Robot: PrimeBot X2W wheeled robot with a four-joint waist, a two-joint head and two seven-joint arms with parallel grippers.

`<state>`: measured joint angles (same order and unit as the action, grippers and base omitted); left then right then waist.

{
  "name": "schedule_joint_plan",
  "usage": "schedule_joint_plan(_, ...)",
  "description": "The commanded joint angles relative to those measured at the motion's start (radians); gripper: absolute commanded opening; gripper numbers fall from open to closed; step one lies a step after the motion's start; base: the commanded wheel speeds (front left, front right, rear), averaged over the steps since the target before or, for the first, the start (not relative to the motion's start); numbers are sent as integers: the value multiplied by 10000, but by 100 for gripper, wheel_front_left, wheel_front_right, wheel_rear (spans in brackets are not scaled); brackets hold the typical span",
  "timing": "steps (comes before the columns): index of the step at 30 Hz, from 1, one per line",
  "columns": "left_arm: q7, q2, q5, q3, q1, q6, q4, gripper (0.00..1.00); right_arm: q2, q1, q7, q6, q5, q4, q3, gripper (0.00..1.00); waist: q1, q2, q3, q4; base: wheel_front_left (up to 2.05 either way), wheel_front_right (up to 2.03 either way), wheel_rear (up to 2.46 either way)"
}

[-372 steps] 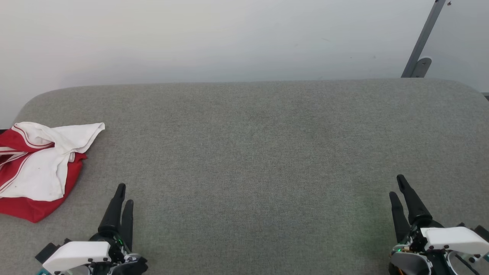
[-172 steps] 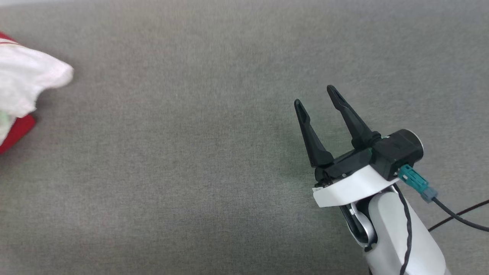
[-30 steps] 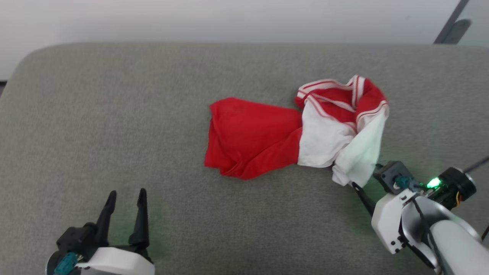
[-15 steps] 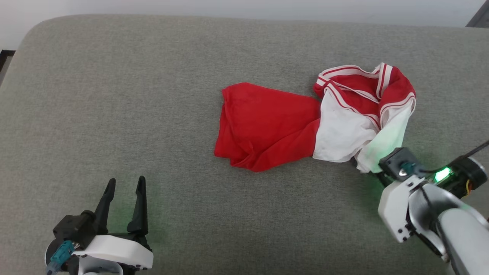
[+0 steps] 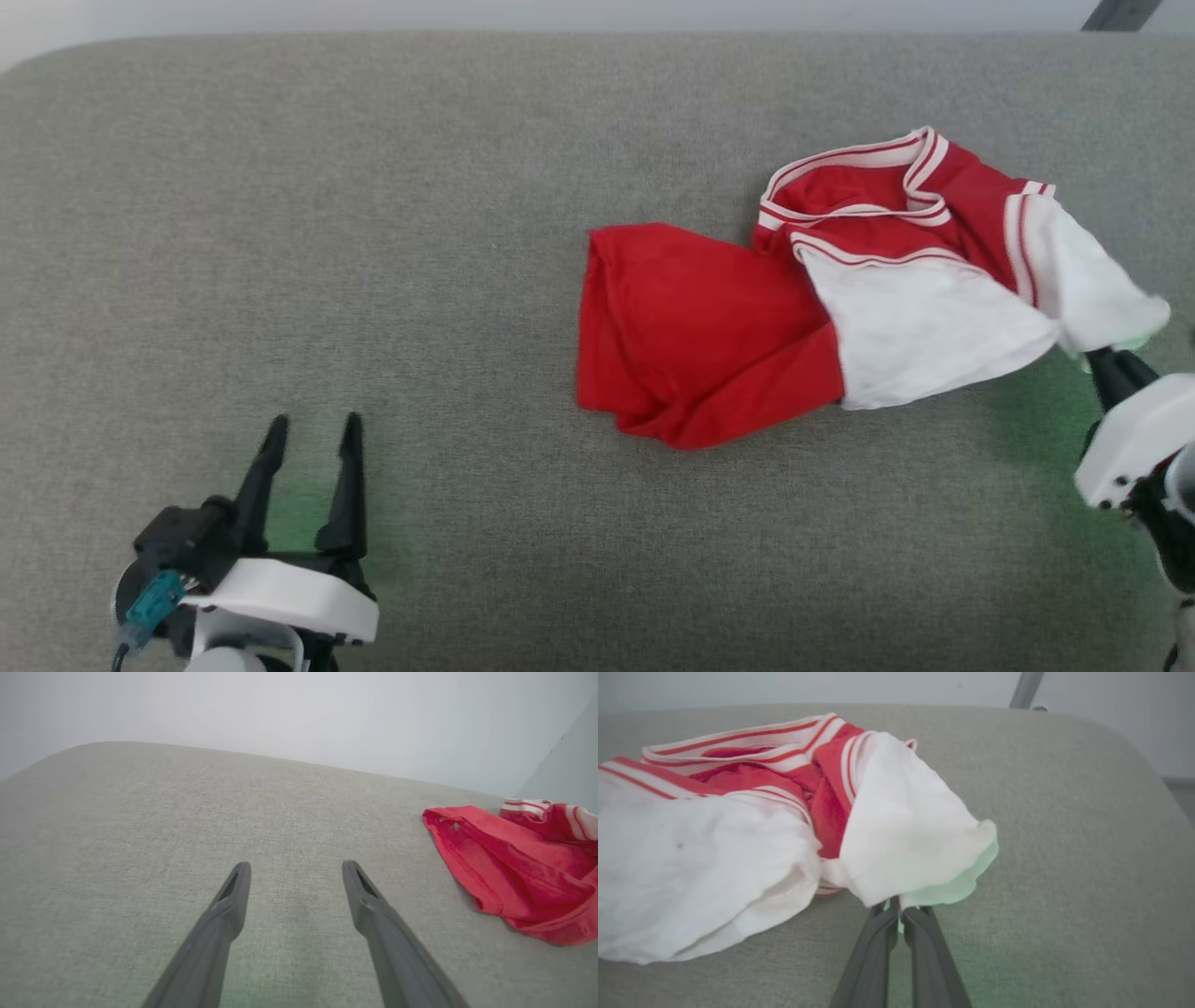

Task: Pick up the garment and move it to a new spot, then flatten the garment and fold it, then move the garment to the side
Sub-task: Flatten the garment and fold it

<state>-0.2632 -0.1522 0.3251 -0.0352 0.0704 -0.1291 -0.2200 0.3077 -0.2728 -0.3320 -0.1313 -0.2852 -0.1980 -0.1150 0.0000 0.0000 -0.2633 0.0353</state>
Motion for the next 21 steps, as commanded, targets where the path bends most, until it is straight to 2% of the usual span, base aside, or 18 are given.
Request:
schedule_joint_plan(1,-19,-20,88,-123,185,-20,4,100,-214,-226,-21,10,-388,-273,-418,0,0,0,-115,-44,0,0,0)
schedule_joint_plan(6,-19,-208,162,-296,472,-19,35,100,-469,-973,185,10,-737,-1668,-1561,0,0,0,-419,-35,0,0,0)
schedule_joint_plan(12,-20,-457,240,-523,800,-19,-32,100,-644,-1755,670,10,-293,-3281,-1516,0,0,0,-660,-24,0,0,0)
schedule_joint_plan(14,-20,-654,343,-737,981,-19,42,100,-707,-1961,1209,10,-214,-3855,-1353,48,0,0,-608,-108,0,0,0)
schedule_joint_plan(15,-20,-739,389,-830,1046,-19,89,100,-747,-1997,1431,10,-281,-3982,-1387,100,0,0,-541,-149,0,0,0)
schedule_joint_plan(21,-19,-1831,461,-1825,1724,-19,532,100,-623,-1478,3271,7,-424,-3938,-1001,100,0,0,84,-620,0,0,0)
